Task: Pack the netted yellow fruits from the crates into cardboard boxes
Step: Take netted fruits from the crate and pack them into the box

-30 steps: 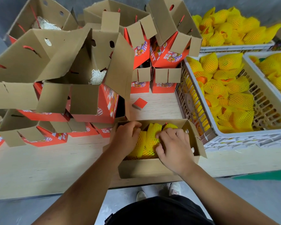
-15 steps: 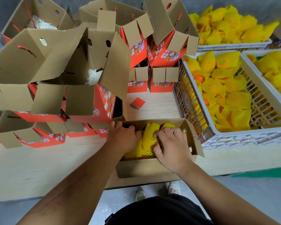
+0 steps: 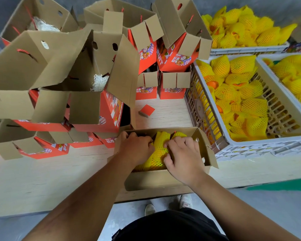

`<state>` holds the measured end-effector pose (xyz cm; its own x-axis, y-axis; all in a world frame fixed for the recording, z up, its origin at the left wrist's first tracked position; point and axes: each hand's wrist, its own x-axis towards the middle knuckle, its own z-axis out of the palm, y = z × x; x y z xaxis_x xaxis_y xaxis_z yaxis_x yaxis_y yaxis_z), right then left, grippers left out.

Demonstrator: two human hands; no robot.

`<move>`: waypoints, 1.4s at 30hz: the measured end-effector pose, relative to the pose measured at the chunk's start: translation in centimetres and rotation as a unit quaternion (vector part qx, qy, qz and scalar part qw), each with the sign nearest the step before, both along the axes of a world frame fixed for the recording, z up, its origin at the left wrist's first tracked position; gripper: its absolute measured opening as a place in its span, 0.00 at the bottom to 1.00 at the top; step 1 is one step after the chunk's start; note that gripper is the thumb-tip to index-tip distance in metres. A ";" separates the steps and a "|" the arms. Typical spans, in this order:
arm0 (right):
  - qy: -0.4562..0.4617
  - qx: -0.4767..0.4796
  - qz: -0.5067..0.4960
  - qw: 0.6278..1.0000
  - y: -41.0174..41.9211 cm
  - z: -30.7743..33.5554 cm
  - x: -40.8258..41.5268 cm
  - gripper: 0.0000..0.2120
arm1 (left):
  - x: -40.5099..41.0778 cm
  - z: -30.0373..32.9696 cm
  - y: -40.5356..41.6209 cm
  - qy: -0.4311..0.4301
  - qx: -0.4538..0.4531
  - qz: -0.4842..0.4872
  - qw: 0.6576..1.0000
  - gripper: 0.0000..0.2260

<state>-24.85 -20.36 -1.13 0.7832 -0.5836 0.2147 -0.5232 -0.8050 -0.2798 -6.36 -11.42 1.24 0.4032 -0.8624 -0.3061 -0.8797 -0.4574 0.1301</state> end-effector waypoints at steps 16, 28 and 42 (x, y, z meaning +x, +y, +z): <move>-0.120 0.184 -0.210 0.953 -3.9 1.6 -4.4 0.27 | -1.1 -2.4 7.2 0.322 -0.271 0.400 0.814 0.23; -0.076 0.379 -0.131 0.913 -4.4 2.2 -5.2 0.22 | -1.7 -2.8 8.9 0.335 -0.200 0.353 0.850 0.21; -0.036 0.401 0.017 0.915 3.4 3.4 -2.2 0.30 | -5.6 -0.2 22.2 0.292 -0.334 0.491 0.750 0.19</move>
